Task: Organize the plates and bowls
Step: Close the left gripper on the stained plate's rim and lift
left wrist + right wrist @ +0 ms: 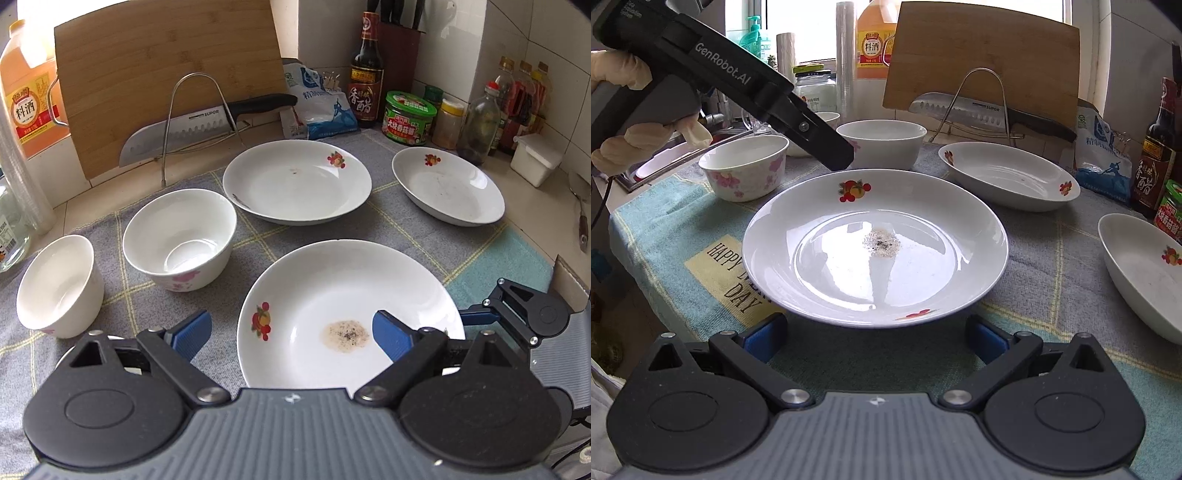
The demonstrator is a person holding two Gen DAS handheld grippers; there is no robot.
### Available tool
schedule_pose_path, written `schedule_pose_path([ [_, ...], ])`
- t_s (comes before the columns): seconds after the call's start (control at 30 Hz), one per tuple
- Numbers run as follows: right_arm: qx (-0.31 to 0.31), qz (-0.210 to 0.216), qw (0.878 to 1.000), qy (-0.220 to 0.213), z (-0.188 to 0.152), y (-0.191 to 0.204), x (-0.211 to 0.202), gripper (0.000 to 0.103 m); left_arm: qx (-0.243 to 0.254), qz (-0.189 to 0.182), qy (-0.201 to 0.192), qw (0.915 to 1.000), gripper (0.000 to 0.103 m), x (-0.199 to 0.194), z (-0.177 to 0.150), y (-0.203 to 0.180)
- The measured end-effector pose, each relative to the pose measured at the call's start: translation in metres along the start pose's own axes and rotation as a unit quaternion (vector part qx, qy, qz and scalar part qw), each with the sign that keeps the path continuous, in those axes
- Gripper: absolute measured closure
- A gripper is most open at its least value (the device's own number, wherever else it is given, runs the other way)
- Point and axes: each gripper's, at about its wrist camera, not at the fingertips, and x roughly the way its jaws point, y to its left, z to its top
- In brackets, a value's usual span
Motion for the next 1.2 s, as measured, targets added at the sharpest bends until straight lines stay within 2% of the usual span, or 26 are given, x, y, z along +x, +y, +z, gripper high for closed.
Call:
schedule_pose_path([
  [0.2, -0.024, 0.002, 1.000, -0.002, 0.000, 0.000, 0.001, 0.000, 0.027, -0.028, 0.041, 0.9984, 0.009, 0.027, 0.011, 0.003],
  [0.5, -0.026, 0.004, 1.000, 0.003, 0.003, 0.000, 0.003, 0.000, 0.042, -0.051, 0.073, 0.9951, 0.012, 0.050, 0.026, 0.006],
  [0.73, -0.038, 0.007, 0.999, 0.014, 0.009, -0.001, 0.006, 0.000, 0.050, -0.066, 0.101, 0.9914, 0.028, 0.065, 0.030, 0.011],
  [1.2, -0.048, 0.012, 0.998, 0.023, 0.016, -0.001, 0.009, 0.000, 0.090, -0.098, 0.154, 0.9791, 0.030, 0.082, 0.041, 0.013],
])
